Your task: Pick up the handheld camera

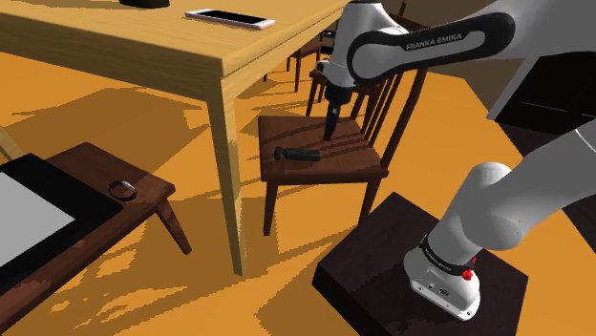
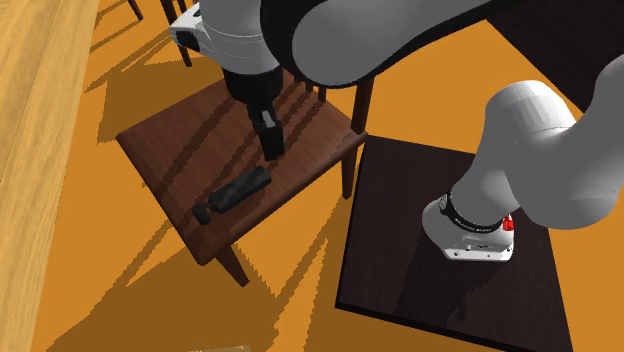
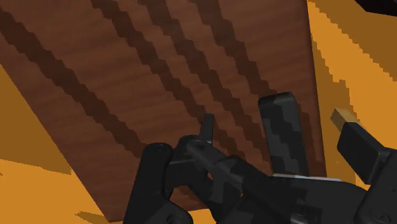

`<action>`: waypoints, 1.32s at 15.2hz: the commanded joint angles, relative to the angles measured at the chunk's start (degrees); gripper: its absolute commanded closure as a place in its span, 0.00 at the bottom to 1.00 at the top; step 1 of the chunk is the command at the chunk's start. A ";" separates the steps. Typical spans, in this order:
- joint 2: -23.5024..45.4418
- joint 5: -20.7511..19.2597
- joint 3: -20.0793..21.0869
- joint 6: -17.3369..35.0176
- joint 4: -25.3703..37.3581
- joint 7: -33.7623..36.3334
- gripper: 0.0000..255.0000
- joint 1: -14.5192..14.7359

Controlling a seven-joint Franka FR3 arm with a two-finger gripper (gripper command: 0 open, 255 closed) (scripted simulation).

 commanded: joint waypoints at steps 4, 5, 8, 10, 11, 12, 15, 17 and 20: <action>7.96 3.23 -0.17 5.53 3.21 -11.85 0.00 4.60; 9.36 3.95 -0.08 6.48 3.76 -14.19 0.00 5.45; 10.62 4.38 0.00 8.50 3.03 -15.42 0.00 5.83; 11.28 4.47 -0.01 10.10 2.08 -15.52 0.00 5.84; 11.63 4.52 -0.02 10.90 1.63 -15.58 0.00 5.85; 11.99 4.57 -0.03 11.71 1.18 -15.64 0.00 5.86; 12.59 4.65 -0.05 12.98 0.51 -15.73 0.00 5.88; 12.55 4.66 -0.04 13.05 0.40 -15.72 1.00 5.88; 12.60 4.66 -0.04 13.06 0.44 -15.73 1.00 5.88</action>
